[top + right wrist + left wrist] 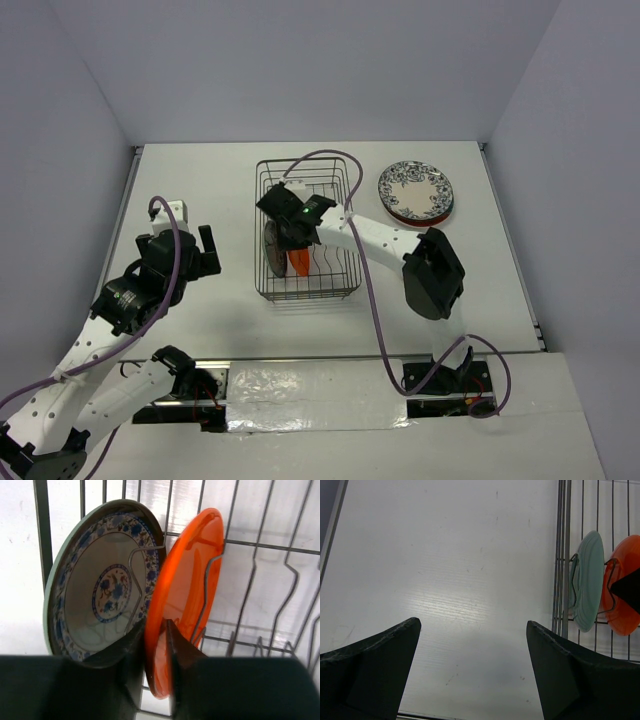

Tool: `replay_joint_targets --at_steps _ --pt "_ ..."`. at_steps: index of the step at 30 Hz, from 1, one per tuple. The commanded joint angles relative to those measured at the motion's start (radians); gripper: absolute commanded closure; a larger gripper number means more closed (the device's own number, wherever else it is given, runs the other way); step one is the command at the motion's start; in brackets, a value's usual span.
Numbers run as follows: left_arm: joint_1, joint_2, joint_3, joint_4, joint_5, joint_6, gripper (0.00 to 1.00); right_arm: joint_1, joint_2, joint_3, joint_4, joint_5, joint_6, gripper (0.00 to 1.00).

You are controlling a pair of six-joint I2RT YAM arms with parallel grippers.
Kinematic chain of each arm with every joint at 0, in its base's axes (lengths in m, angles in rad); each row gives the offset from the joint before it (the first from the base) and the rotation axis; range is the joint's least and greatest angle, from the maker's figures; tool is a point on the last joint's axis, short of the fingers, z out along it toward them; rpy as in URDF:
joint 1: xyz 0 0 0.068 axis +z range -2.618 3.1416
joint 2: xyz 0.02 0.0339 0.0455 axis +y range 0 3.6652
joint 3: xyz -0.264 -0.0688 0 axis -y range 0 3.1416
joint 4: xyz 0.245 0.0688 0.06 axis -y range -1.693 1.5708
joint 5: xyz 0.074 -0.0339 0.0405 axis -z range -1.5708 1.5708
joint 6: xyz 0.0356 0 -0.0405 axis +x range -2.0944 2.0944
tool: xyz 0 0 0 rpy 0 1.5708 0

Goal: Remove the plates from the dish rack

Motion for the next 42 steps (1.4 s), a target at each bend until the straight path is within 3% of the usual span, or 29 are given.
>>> replay_joint_targets --at_steps 1,2,7,8,9,19,27,31,35,42 --pt "0.004 -0.012 -0.006 0.041 0.001 0.015 0.01 -0.008 -0.045 -0.053 0.078 -0.028 0.033 0.75" --pt "0.004 -0.013 -0.004 0.043 0.001 0.015 0.00 -0.006 -0.065 -0.076 0.099 -0.034 0.044 0.81" --pt "0.004 -0.010 -0.004 0.041 0.001 0.015 0.01 -0.008 -0.122 -0.110 0.131 -0.040 0.058 0.84" --pt "0.004 -0.010 -0.006 0.041 -0.001 0.014 0.01 -0.006 -0.140 -0.110 0.133 -0.037 0.064 0.95" --pt "0.004 -0.010 -0.004 0.043 0.002 0.015 0.01 -0.006 -0.151 -0.113 0.135 -0.034 0.066 0.96" --pt "0.004 -0.007 -0.004 0.041 0.001 0.014 0.00 -0.008 -0.258 -0.027 0.058 0.019 0.047 0.95" --pt "0.002 -0.007 -0.004 0.041 0.002 0.015 0.00 -0.034 -0.470 -0.010 -0.074 0.174 -0.019 0.95" --pt "0.004 -0.009 -0.006 0.043 0.004 0.017 0.00 -0.125 -0.553 -0.096 -0.163 0.216 -0.059 0.97" --pt "0.004 -0.007 -0.006 0.044 0.009 0.018 0.01 -0.268 -0.659 -0.300 -0.192 0.256 -0.085 0.98" --pt "0.004 -0.001 -0.006 0.049 0.015 0.020 0.01 -0.469 -0.676 -0.541 -0.220 0.340 -0.103 0.98"
